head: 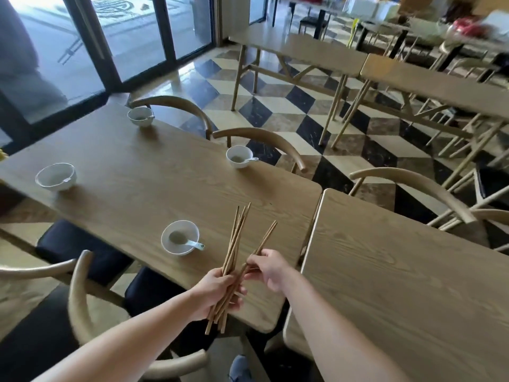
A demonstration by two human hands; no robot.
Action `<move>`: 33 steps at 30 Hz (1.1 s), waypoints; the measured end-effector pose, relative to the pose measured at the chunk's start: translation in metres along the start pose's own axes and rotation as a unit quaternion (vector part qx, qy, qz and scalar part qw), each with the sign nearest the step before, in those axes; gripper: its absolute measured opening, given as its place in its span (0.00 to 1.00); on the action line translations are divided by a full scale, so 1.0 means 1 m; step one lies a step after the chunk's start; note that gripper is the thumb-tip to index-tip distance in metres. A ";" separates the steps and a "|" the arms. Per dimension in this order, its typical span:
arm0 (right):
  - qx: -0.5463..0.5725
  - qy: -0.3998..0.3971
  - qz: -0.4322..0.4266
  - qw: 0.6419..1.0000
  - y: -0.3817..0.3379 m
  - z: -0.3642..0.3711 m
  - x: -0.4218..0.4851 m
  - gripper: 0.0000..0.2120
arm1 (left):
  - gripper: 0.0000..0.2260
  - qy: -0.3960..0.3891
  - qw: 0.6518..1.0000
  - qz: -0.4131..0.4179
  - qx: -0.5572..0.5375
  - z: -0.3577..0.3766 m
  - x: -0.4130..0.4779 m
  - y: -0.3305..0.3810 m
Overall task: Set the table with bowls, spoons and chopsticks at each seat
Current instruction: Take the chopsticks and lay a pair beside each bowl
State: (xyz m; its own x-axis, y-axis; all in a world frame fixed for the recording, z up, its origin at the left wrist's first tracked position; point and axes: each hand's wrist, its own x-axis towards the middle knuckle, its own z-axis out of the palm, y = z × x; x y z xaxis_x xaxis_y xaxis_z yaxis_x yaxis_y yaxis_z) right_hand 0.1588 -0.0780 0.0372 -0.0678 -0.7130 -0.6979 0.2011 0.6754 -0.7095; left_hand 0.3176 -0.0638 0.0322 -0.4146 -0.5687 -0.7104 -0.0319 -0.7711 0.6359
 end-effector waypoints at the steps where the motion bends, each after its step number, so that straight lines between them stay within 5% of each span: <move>1: 0.012 -0.010 0.000 1.000 -0.003 -0.005 0.003 0.08 | 0.08 0.026 1.000 -0.001 0.009 0.000 0.005 0.000; 9: 0.004 -0.001 -0.059 0.998 -0.014 -0.050 0.020 0.08 | 0.08 0.178 0.965 0.031 0.188 -0.007 0.035 -0.008; 18: -0.075 -0.031 -0.068 0.994 -0.010 -0.054 0.027 0.08 | 0.22 0.090 0.991 0.038 0.093 0.003 0.027 0.003; 21: -0.129 -0.016 -0.087 0.988 -0.004 -0.048 0.030 0.09 | 0.17 0.072 0.994 0.042 0.075 0.000 0.027 0.001; 24: -0.253 0.058 -0.135 0.956 0.002 -0.038 0.035 0.06 | 0.14 0.080 0.993 0.039 0.078 -0.002 0.028 0.000; 28: -0.403 0.170 -0.235 0.868 0.019 -0.021 0.030 0.03 | 0.15 0.086 0.992 0.035 0.085 -0.014 0.025 0.001; 33: -0.441 0.219 -0.206 0.846 0.051 0.004 0.033 0.05 | 0.14 0.053 0.993 0.027 0.105 -0.043 0.019 0.007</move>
State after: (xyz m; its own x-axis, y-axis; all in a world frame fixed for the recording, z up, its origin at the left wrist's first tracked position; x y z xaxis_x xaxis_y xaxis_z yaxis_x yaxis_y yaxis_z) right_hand 0.1710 -0.0680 -0.0215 -0.3496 -0.9140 -0.2061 -0.7218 0.4030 -0.5626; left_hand 0.3489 -0.0925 0.0103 -0.3238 -0.6425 -0.6945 -0.2050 -0.6690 0.7145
